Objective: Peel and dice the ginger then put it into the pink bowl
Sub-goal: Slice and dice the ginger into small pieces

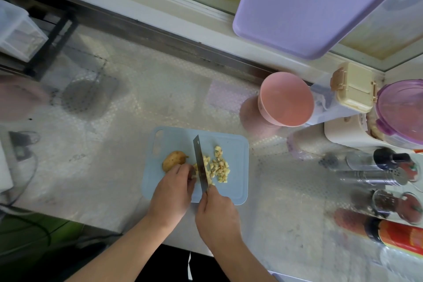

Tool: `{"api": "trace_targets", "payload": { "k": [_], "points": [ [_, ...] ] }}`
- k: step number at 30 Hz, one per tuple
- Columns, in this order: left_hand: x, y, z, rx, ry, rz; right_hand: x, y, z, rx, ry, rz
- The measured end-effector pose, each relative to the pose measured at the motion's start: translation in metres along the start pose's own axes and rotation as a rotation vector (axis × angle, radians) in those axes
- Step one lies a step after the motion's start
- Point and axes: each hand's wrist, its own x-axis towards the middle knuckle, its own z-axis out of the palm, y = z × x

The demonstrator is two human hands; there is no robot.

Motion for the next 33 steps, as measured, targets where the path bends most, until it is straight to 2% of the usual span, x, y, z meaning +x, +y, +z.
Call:
{"api": "trace_targets", "payload": {
  "k": [14,21,23,25,30,33],
  "points": [
    [0.007,0.017,-0.004,-0.02,-0.015,-0.043,0.007,-0.001,0.003,0.016,0.029,-0.024],
    [0.025,0.031,0.001,-0.206,-0.06,0.032,0.0,0.029,-0.018,-0.008,0.203,-0.071],
    [0.025,0.033,-0.003,-0.187,-0.065,0.088,0.0,0.037,-0.027,-0.064,0.244,-0.088],
    [0.024,0.03,-0.009,-0.165,-0.046,0.104,-0.001,0.045,-0.035,-0.135,0.252,-0.104],
    [0.021,0.03,-0.037,-0.175,0.107,-0.005,-0.001,0.063,-0.049,-0.27,0.293,-0.206],
    [0.021,0.048,-0.058,-0.133,0.055,0.215,-0.001,0.072,-0.051,-0.356,0.295,-0.292]
  ]
}}
